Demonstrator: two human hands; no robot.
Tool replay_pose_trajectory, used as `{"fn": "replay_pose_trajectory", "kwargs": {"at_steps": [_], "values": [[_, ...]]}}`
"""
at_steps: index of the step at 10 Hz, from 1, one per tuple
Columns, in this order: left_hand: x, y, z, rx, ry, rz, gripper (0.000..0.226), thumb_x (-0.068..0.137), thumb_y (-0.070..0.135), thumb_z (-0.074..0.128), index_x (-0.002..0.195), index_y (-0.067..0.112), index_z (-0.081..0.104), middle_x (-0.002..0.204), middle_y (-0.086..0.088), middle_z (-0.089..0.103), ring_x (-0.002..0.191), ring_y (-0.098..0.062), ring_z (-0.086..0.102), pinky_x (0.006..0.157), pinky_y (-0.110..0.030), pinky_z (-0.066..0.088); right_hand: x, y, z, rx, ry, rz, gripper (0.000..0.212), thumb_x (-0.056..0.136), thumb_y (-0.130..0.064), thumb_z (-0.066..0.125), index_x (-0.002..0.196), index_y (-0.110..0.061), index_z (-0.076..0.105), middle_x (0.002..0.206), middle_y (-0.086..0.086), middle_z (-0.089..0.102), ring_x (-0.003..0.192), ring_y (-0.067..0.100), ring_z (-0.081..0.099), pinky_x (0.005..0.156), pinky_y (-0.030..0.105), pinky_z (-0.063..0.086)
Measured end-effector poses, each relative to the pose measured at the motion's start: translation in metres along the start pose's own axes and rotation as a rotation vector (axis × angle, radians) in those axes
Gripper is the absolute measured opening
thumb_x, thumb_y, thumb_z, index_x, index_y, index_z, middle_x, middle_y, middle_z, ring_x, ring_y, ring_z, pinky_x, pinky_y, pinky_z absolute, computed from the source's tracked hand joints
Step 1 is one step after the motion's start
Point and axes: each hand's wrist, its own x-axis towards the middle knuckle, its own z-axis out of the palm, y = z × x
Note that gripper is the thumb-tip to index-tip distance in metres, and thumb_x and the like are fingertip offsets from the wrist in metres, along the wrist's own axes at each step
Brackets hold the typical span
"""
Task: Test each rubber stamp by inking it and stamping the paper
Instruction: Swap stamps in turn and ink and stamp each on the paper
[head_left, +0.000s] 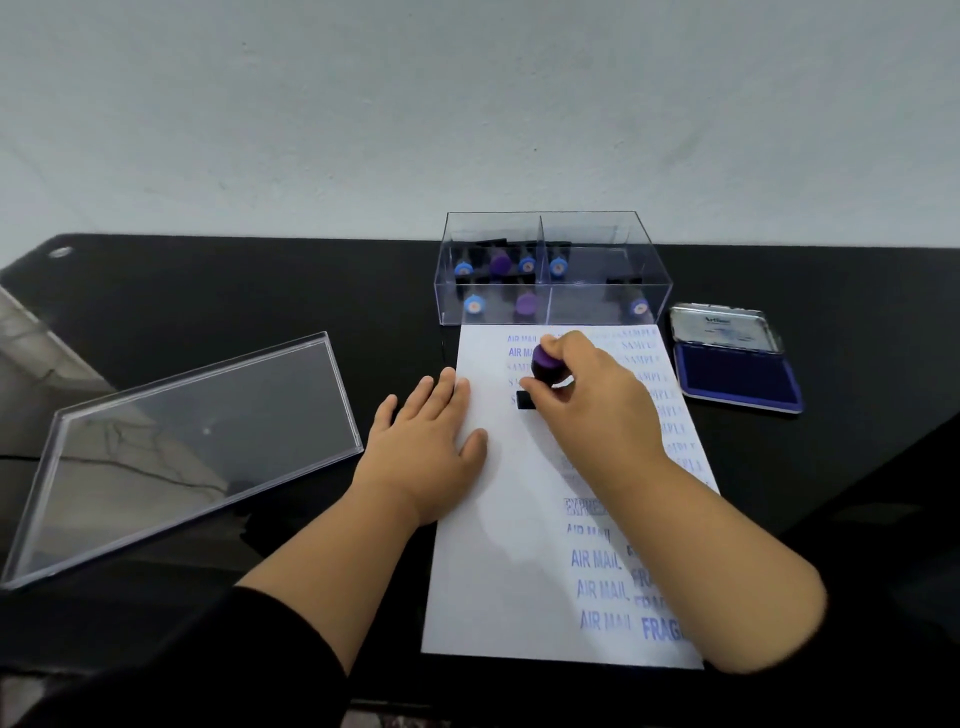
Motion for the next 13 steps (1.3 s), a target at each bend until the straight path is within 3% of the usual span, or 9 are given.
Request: {"fn": "replay_pose_trajectory", "kwargs": {"at_steps": [2, 4, 13], "values": [[-0.0005, 0.0004, -0.0005, -0.013, 0.001, 0.004, 0.059, 0.101, 0.043, 0.021, 0.152, 0.027, -0.002, 0.158, 0.012, -0.012, 0.145, -0.006, -0.01, 0.117, -0.034, -0.008, -0.0039, -0.0023, 0.0044, -0.042, -0.021, -0.017, 0.02, 0.086, -0.03, 0.063, 0.103, -0.021, 0.055, 0.087, -0.014, 0.048, 0.083, 0.016, 0.057, 0.068, 0.027, 0.039], [-0.0006, -0.0002, -0.0002, -0.017, 0.0, 0.008, 0.059, 0.1, 0.043, 0.021, 0.152, 0.027, -0.002, 0.158, 0.011, -0.012, 0.145, -0.007, -0.01, 0.117, -0.035, -0.008, -0.007, -0.0042, 0.0089, -0.074, -0.008, -0.032, 0.019, 0.088, -0.029, 0.061, 0.103, -0.02, 0.055, 0.1, -0.006, 0.061, 0.084, 0.021, 0.059, 0.069, 0.031, 0.046], [-0.0009, -0.0002, 0.0002, -0.008, -0.001, 0.013, 0.059, 0.101, 0.044, 0.02, 0.152, 0.025, -0.001, 0.159, 0.009, -0.011, 0.146, -0.008, -0.009, 0.117, -0.036, -0.007, -0.0103, -0.0021, 0.012, -0.193, 0.012, -0.15, 0.015, 0.091, -0.028, 0.054, 0.099, -0.015, 0.053, 0.083, 0.005, 0.063, 0.077, 0.031, 0.056, 0.063, 0.036, 0.045]]}}
